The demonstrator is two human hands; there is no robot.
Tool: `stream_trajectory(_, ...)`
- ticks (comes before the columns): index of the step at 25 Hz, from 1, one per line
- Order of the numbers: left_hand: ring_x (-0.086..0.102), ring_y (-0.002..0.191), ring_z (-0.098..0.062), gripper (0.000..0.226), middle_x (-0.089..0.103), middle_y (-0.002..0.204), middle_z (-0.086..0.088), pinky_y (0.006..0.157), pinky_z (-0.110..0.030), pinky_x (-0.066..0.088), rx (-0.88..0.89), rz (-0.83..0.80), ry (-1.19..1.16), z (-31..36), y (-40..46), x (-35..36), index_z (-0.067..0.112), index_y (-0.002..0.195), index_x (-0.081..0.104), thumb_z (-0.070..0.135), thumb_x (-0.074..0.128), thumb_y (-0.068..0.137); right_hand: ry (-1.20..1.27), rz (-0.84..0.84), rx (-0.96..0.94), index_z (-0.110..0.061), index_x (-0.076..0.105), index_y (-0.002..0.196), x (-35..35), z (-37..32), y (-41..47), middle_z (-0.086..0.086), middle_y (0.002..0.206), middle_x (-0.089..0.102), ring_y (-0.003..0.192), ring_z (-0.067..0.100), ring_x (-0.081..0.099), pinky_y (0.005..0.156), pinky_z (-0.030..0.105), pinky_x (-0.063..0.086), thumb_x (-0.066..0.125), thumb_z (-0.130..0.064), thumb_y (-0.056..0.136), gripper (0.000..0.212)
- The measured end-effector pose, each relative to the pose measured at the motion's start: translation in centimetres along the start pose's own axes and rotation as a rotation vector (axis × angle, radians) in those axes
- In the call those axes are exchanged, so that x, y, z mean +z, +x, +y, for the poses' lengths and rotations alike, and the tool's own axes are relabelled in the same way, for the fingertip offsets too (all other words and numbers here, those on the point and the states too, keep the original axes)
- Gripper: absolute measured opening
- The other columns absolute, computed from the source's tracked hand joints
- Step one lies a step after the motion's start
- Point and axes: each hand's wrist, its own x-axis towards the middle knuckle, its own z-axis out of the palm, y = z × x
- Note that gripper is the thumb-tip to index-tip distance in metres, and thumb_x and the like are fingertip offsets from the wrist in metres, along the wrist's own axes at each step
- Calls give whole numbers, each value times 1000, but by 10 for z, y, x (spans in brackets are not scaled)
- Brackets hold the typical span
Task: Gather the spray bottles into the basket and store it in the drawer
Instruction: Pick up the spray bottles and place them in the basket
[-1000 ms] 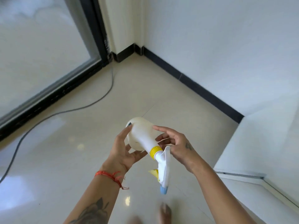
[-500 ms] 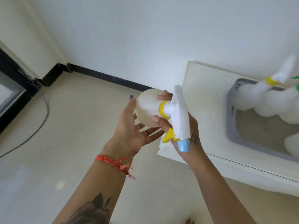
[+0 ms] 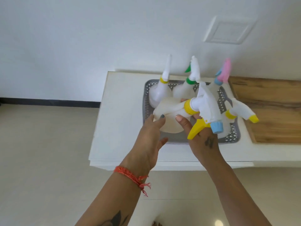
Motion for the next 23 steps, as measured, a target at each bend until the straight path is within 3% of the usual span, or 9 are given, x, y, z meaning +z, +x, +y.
stream_trajectory(2,51,92,-2,18,57,113,2,87,-30,47,-2,16,75,-13,9,19,30,101,55,16,45,95,-56,-43,-28,-11,62,100,-11,5,12,11,88,64,82,15,55,71,3,40,71,-21,80,24)
stream_trajectory(4,51,86,0,24,57,108,4,83,-26,47,-27,33,112,-24,20,33,30,96,53,10,42,95,-96,-42,-29,-9,60,100,-23,24,24,0,83,64,79,9,54,70,1,39,70,-23,80,27)
stream_trajectory(7,57,104,-15,35,59,114,-3,75,-20,49,-39,19,89,-35,32,44,28,106,49,-2,37,93,-211,-37,-71,-7,55,88,-27,50,27,-14,64,50,64,-1,51,61,0,36,70,-17,81,19)
stream_trajectory(9,55,117,-24,40,57,126,-12,82,-25,51,-49,20,97,-41,39,50,20,120,50,-5,35,92,-242,-36,-98,-13,49,80,-28,60,28,-19,59,41,60,-16,50,57,-4,33,69,-11,81,20)
stream_trajectory(11,55,119,-27,39,57,129,-16,93,-31,49,-70,40,120,-47,46,55,13,122,51,-5,35,92,-246,-36,-106,-20,42,72,-31,72,31,-22,56,39,58,-24,48,55,-5,32,68,-6,81,31)
stream_trajectory(14,55,119,-26,29,57,128,-17,100,-35,47,-95,67,129,-52,55,61,13,103,57,-4,36,91,-206,-42,-53,-30,39,71,-35,84,33,-18,50,45,58,-19,52,54,-3,34,66,-7,84,38)
stream_trajectory(17,54,120,-25,35,55,130,-15,101,-34,46,-82,81,136,-56,62,63,9,122,53,-2,38,92,-319,-64,-72,-15,47,79,-34,87,36,-12,59,43,54,2,51,54,-1,34,63,-17,87,18)
stream_trajectory(20,54,119,-24,31,56,128,-14,101,-34,46,-63,72,145,-57,65,62,12,117,53,0,38,92,-385,-62,-107,-7,54,85,-31,86,39,-20,59,36,50,-2,41,54,-2,31,61,-20,88,15)
stream_trajectory(23,58,113,-22,26,60,121,-13,98,-33,48,-72,71,123,-57,65,61,15,105,55,0,38,93,-387,-32,-146,-28,42,75,-28,84,36,-21,59,30,50,-3,37,54,0,31,62,-20,88,25)
